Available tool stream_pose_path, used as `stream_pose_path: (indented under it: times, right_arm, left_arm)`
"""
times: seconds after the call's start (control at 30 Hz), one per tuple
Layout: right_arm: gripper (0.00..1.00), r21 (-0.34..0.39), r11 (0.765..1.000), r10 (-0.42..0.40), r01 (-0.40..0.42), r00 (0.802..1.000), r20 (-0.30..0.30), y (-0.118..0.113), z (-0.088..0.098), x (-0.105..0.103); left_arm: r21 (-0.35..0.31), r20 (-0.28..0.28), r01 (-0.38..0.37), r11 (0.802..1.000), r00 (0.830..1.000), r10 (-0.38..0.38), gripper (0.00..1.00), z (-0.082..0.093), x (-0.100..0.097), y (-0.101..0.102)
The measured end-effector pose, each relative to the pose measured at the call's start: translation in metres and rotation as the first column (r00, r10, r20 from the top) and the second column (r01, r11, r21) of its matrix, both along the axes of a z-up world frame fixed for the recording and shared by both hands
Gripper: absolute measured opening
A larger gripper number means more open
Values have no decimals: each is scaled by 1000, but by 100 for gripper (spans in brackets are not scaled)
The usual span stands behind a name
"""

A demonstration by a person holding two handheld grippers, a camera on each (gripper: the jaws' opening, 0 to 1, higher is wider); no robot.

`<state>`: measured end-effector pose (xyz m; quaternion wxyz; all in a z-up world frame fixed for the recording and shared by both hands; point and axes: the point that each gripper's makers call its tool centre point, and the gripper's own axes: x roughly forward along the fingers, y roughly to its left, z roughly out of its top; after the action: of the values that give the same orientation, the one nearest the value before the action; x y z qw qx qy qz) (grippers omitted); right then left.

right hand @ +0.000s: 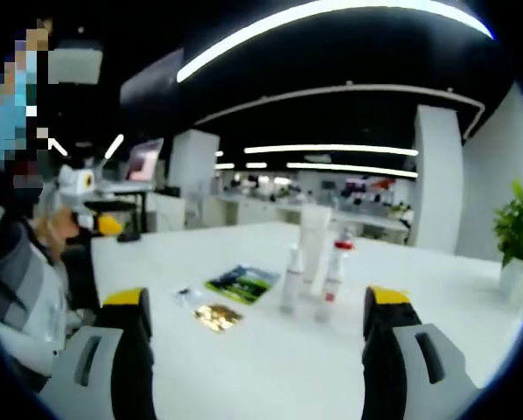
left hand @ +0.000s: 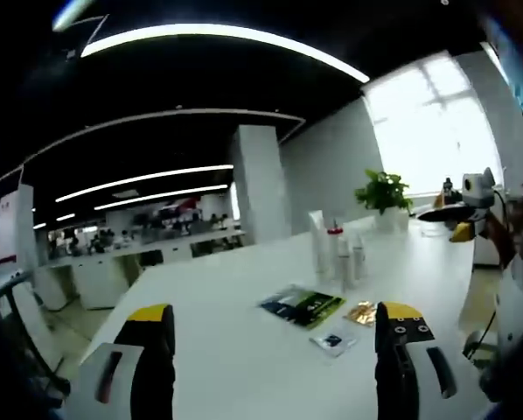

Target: Arrange the skincare products in the storage area until every visible bottle or jar stands upright without overlapping.

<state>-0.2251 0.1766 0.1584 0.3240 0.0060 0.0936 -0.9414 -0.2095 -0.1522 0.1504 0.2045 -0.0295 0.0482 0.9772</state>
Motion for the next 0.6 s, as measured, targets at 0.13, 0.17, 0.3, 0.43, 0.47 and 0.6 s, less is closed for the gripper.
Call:
stream_pose_path:
  times: [0.13, 0.17, 0.3, 0.43, 0.47, 0.6]
  right_arm:
    - [100, 5, 999, -34, 34, 999, -1, 15, -2, 8]
    - [100, 6, 999, -41, 41, 999, 3, 18, -3, 10]
    - [100, -1, 997, -72, 72, 997, 8, 33, -2, 16]
    - [100, -13, 996, -87, 87, 996, 6, 42, 1, 22]
    - [100, -15, 996, -88, 88, 996, 6, 43, 1, 24]
    - [100, -19, 996, -88, 88, 996, 6, 45, 4, 30]
  left_arm:
    - [30, 4, -3, 1000, 1000, 2, 97, 2, 19, -8]
    - [43, -5, -16, 999, 1000, 16, 97, 4, 22, -11]
    - [68, -17, -46, 997, 999, 47, 96, 8, 33, -22]
    - [61, -12, -57, 997, 998, 58, 96, 4, 40, -24]
    - [58, -9, -58, 997, 998, 58, 95, 3, 41, -24]
    - [55, -8, -51, 997, 999, 51, 95, 1, 42, -23]
